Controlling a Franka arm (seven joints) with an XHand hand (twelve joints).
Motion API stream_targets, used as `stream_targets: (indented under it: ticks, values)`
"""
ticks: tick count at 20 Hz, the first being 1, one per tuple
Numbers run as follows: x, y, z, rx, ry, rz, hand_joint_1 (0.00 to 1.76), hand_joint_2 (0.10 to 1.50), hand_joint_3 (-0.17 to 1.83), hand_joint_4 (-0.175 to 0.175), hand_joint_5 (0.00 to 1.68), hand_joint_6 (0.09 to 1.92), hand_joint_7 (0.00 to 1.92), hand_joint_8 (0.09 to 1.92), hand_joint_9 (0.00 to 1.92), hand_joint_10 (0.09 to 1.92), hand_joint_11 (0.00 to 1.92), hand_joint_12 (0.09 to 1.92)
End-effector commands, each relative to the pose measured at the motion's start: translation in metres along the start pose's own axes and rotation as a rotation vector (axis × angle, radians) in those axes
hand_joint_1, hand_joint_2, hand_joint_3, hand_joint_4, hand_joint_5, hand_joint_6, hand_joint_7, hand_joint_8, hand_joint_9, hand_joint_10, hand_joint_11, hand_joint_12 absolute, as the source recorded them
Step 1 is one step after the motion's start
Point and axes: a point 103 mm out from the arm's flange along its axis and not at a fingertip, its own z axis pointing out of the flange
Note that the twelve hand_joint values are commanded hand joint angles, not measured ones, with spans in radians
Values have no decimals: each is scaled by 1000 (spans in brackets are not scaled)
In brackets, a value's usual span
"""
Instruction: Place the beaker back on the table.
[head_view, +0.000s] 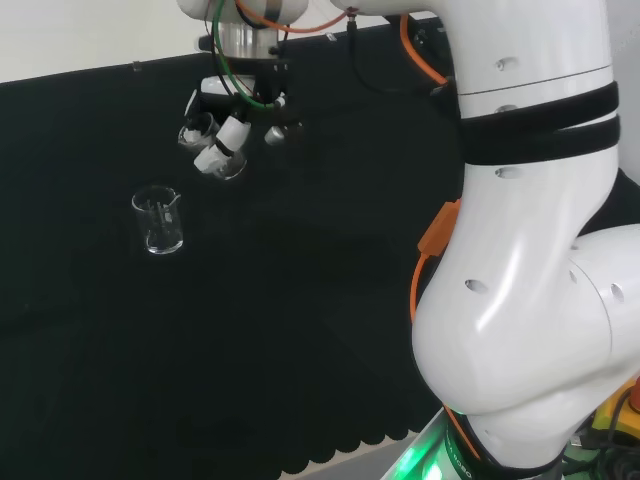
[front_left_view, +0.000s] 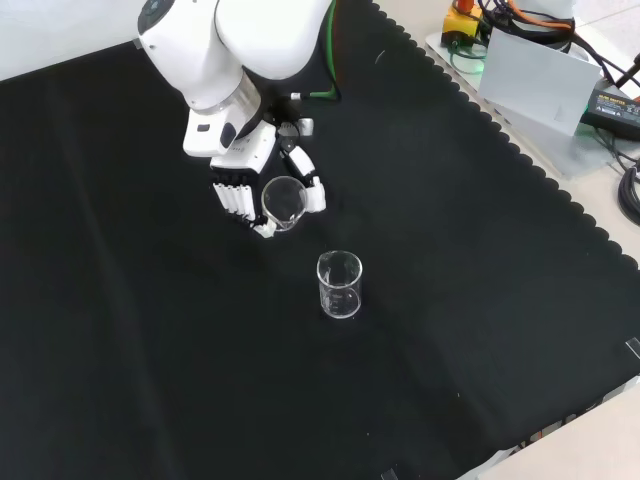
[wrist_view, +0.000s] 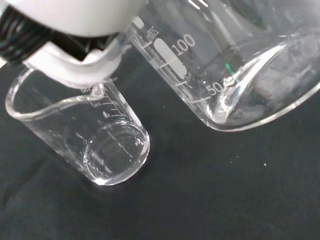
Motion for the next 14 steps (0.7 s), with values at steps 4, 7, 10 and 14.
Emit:
stream_targets:
  ticks: [4, 7, 10, 14]
  values:
    - [-34, 9, 31, -69, 123, -38, 1291, 591, 915, -175, 1106, 1059, 1167, 1029, 1311, 903, 1135, 883]
    - [-39, 12, 36, -97, 151, -53, 1291, 593, 912, -175, 1105, 1060, 1166, 1029, 1307, 902, 1133, 884]
    - [-40, 18, 41, -116, 165, -69, 1290, 595, 909, -175, 1104, 1060, 1165, 1029, 1304, 901, 1132, 886]
    - [-44, 24, 53, -116, 187, -74, 1290, 597, 906, -175, 1102, 1060, 1164, 1029, 1302, 901, 1131, 887]
